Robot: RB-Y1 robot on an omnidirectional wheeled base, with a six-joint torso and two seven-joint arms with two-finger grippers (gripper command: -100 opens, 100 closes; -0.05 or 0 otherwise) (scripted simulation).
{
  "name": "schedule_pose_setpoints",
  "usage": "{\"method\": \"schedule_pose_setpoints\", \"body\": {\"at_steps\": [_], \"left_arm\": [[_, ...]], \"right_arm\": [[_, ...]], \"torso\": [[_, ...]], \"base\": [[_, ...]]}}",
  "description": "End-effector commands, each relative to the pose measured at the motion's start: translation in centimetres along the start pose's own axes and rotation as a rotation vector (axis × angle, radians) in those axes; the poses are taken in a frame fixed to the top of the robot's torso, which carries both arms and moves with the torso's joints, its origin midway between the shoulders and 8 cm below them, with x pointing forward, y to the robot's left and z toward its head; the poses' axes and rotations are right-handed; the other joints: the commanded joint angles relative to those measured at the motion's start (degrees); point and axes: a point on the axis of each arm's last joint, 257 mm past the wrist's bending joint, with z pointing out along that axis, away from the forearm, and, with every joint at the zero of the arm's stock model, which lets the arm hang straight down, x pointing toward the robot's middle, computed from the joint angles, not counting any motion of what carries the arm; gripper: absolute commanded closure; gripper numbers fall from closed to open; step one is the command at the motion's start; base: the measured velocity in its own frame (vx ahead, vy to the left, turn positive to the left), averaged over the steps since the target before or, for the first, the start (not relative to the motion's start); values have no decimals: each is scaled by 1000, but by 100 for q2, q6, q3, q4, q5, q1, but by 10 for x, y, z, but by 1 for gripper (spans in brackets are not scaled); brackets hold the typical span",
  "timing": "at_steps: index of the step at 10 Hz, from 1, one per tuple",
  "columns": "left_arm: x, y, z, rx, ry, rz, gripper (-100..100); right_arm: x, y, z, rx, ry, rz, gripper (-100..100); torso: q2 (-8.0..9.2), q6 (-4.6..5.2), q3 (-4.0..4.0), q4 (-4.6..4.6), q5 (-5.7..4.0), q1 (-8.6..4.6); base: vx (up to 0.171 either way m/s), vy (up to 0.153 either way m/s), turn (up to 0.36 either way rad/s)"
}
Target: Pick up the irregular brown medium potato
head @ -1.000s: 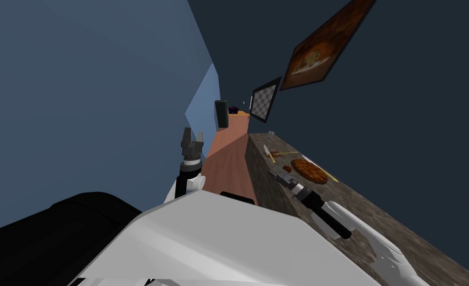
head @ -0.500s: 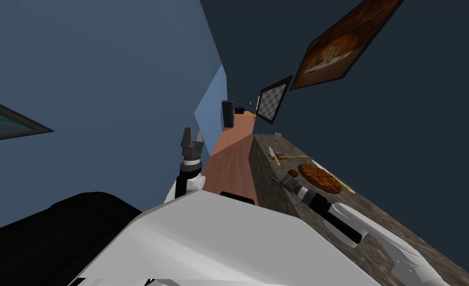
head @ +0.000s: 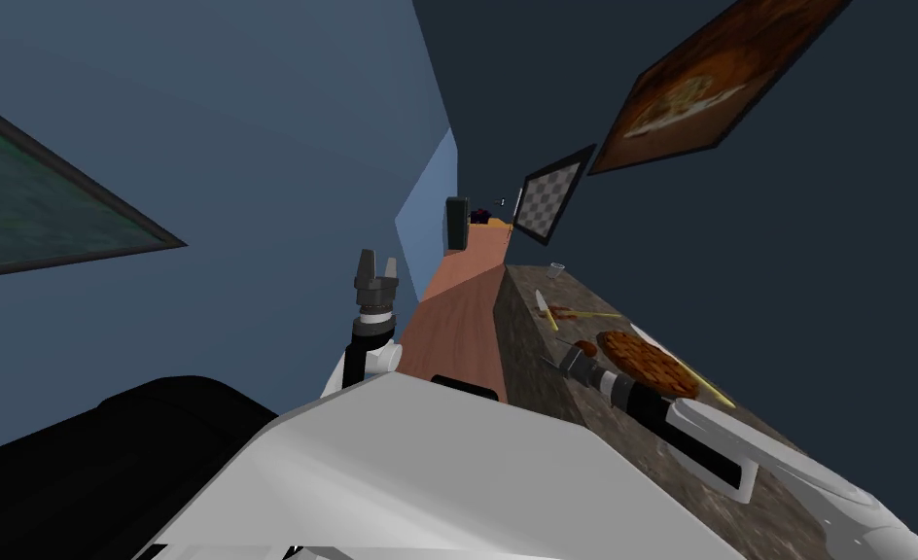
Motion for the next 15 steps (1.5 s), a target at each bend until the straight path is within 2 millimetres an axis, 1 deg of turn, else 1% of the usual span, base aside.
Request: {"method": "schedule_pose_setpoints", "body": {"at_steps": [1,2,3,4,5,6,8,9,11,12,15], "left_arm": [[0,0,0,0,0,0,0],[0,0,0,0,0,0,0],[0,0,0,0,0,0,0],[0,0,0,0,0,0,0],[0,0,0,0,0,0,0],[0,0,0,0,0,0,0],[0,0,0,0,0,0,0],[0,0,0,0,0,0,0],[0,0,0,0,0,0,0],[0,0,0,0,0,0,0],[0,0,0,0,0,0,0]], "right_arm": [[22,-4,-9,-19,72,-87,-100],[23,-7,-12,-22,82,-100,-100],[41,-10,-22,-39,136,-165,-100],[42,-14,-25,-42,147,-179,-100],[59,-18,-35,-60,199,-240,-100],[59,-21,-38,-63,210,-253,-100],[89,-33,-63,-102,313,-374,-100],[90,-39,-67,-106,326,-391,-100],[113,-54,-93,-145,420,-499,-100],[113,-58,-96,-148,429,-510,-100],[138,-82,-137,-205,556,-646,-100]], "torso": [[0,0,0,0,0,0],[0,-4,0,0,0,0],[1,0,0,0,0,1],[0,-5,0,0,0,0],[0,2,0,0,0,0],[0,-3,0,0,0,1],[0,-4,0,0,1,2],[0,-3,0,0,-1,-3],[0,-1,0,0,0,-2],[1,-1,0,0,-1,-3],[0,-1,0,0,0,-1]], "base": [[-17,-18,194],[-15,-21,126],[-17,-24,240],[-13,-23,104],[-17,-17,183],[-12,-19,106],[-21,-25,272],[-18,-30,62],[-19,-29,188],[-14,-24,102],[-20,-26,184]]}}
